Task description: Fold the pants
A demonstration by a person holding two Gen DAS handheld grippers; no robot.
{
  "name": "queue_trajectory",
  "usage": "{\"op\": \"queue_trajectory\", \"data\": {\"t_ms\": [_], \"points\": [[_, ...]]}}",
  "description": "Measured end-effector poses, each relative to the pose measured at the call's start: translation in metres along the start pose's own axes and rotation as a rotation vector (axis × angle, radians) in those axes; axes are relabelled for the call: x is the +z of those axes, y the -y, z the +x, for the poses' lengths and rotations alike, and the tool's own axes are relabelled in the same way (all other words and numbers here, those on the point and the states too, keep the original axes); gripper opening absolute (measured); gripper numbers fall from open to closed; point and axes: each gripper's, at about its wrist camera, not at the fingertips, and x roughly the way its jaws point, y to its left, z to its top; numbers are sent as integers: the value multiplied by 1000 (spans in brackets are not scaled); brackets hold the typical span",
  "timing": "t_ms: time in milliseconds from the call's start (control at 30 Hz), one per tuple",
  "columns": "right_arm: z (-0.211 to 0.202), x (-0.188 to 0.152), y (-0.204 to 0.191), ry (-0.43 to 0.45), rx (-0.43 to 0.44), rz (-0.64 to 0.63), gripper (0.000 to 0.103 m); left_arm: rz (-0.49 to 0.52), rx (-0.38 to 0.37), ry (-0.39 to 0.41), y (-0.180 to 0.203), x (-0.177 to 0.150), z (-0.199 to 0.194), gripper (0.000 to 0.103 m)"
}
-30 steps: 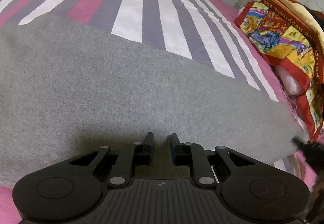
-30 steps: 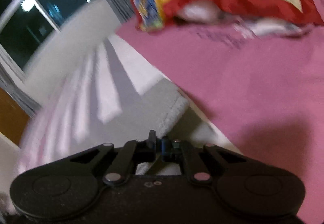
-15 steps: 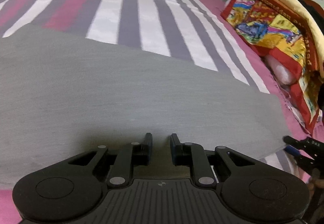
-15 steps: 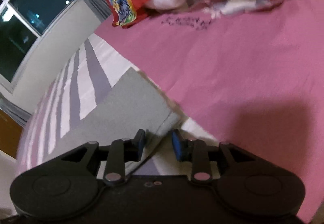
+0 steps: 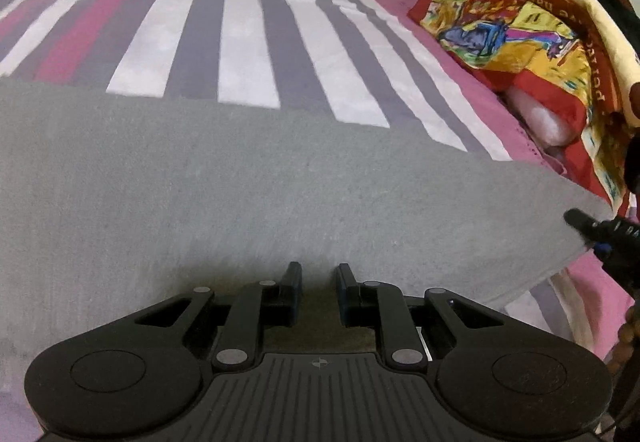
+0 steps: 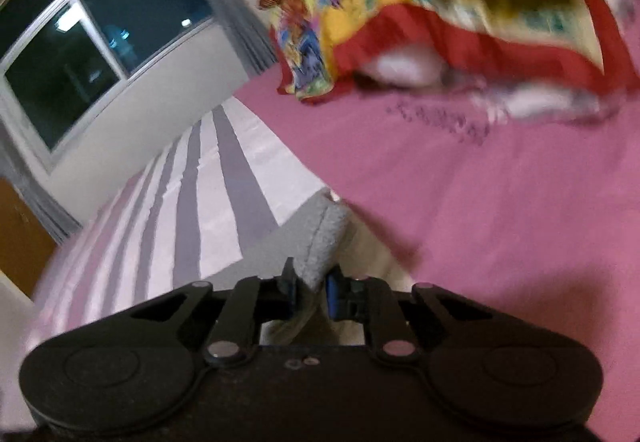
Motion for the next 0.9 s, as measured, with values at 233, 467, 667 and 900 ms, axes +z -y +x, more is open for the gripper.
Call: {"op": "queue_trajectory", "data": {"t_ms": [233,467,667,900], "points": [[19,-14,16,-117,-67,75,16,2,15,-34,-2,2,17,17],[13,-11,13,-117,-46,125,16,7,25,-41,1,4,19,17],[9,-1,-6,-89,-54,85,15,29,61,-14,2,8,7,17],[-1,8,-82,-43,119,-66,15,11,100,38,-25,13,-20,17]]}}
